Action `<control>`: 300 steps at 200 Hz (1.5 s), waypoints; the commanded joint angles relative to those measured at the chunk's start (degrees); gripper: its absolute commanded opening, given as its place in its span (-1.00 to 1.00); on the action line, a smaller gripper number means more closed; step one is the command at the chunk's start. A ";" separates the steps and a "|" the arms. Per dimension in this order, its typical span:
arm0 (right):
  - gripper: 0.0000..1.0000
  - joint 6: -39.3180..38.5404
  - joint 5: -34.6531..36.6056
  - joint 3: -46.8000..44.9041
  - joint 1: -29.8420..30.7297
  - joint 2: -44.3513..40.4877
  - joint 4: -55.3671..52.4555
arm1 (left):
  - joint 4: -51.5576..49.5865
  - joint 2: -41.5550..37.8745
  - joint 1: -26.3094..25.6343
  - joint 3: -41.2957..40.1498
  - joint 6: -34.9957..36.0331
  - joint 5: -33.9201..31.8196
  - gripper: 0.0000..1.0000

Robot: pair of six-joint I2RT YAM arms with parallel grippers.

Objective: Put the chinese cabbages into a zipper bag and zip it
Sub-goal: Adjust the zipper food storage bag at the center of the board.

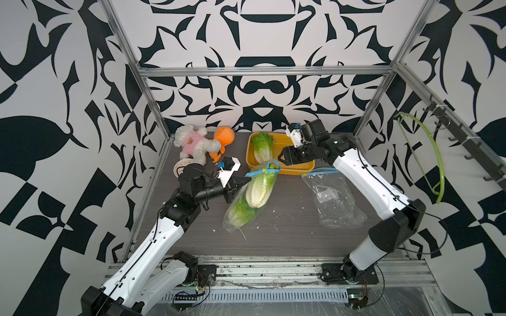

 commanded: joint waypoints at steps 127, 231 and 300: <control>-0.26 14.32 -13.83 -13.66 -0.08 1.90 13.42 | 0.54 -5.59 0.12 -2.53 3.53 -0.51 -1.00; -1.00 14.41 -8.95 -14.05 -0.30 -4.14 16.04 | 1.32 -3.59 0.07 0.68 3.49 -0.82 -1.00; -1.00 8.54 9.39 -6.26 0.18 -13.78 4.09 | 9.51 -1.36 0.08 -1.86 -3.07 -6.10 -1.00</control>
